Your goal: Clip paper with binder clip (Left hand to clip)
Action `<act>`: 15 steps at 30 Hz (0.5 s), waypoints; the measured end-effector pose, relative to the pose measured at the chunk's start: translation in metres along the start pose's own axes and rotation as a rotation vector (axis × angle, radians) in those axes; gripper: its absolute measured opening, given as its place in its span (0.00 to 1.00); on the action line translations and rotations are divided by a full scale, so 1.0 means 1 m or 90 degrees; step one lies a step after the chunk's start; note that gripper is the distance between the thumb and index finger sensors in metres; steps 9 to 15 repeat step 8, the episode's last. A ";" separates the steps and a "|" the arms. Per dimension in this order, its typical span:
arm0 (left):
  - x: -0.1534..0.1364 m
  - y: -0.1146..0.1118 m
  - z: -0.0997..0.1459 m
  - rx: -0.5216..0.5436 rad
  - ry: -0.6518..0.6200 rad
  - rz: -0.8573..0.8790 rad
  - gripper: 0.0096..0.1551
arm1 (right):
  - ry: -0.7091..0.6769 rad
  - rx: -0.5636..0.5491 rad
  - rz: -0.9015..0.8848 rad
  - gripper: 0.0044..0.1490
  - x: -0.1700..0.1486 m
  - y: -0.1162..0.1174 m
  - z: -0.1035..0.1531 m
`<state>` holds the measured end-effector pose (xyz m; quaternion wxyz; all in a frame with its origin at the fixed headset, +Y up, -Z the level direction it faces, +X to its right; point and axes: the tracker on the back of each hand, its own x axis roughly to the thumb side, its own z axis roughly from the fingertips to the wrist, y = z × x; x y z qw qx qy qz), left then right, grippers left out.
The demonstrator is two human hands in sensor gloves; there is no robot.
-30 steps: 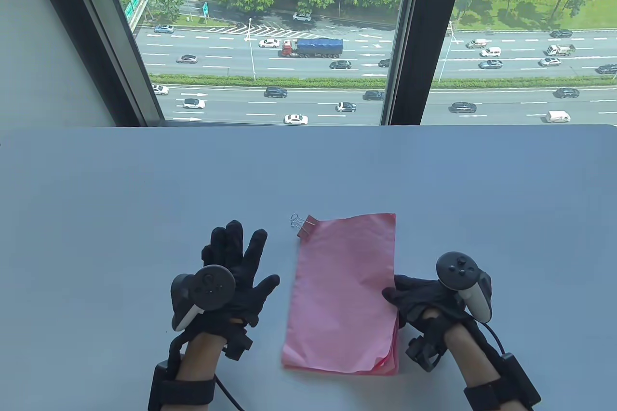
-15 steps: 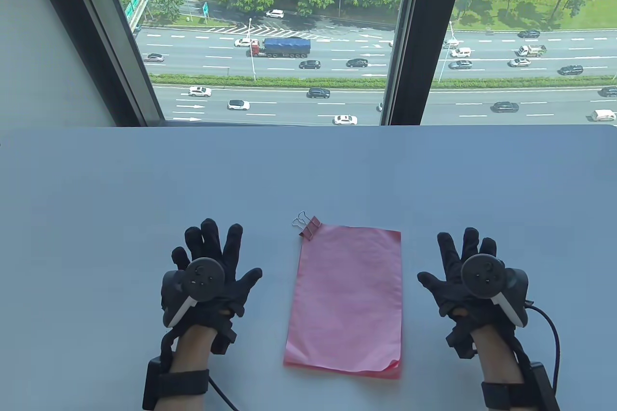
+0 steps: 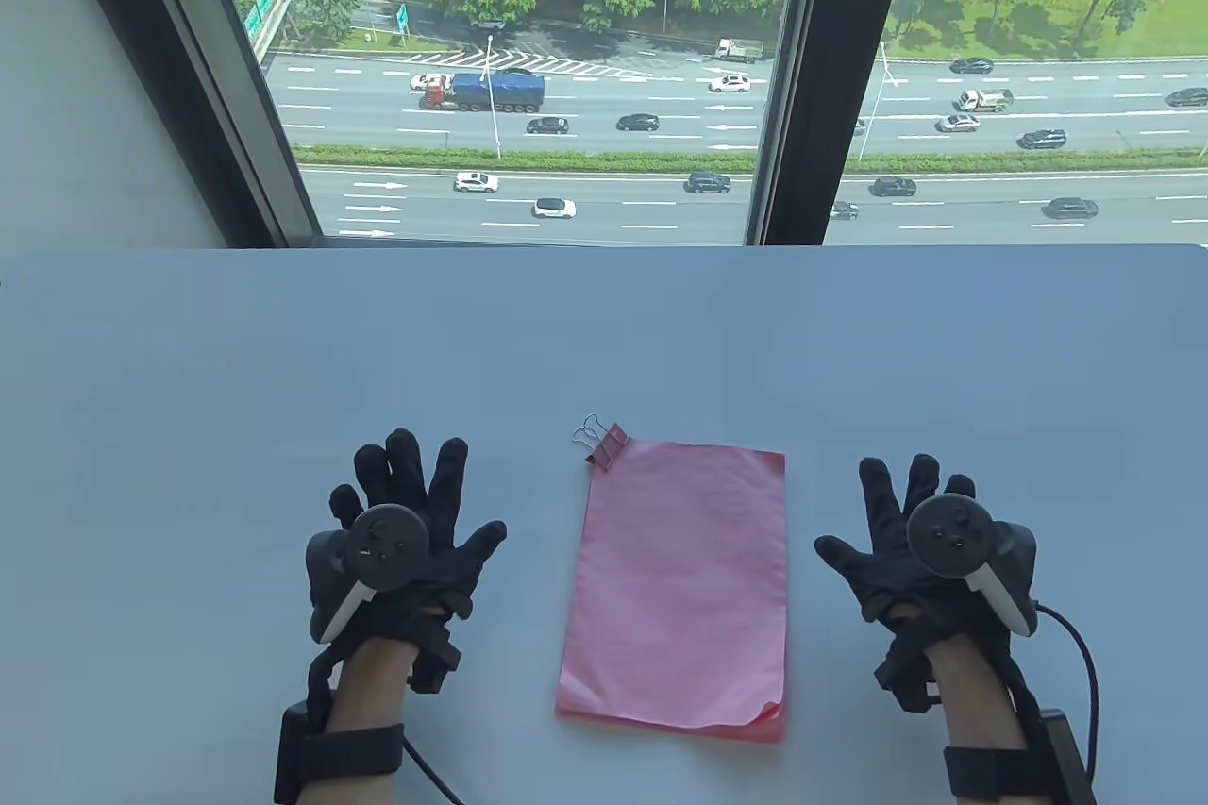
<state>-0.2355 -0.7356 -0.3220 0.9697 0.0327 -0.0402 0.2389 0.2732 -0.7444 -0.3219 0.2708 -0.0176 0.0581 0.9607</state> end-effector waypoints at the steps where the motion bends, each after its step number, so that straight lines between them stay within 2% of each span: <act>1: 0.000 0.000 0.000 -0.001 0.001 -0.001 0.54 | 0.000 0.000 -0.001 0.61 0.000 0.000 0.000; 15: 0.001 0.000 0.001 -0.015 0.006 -0.007 0.54 | -0.002 0.005 -0.002 0.61 0.001 0.001 0.000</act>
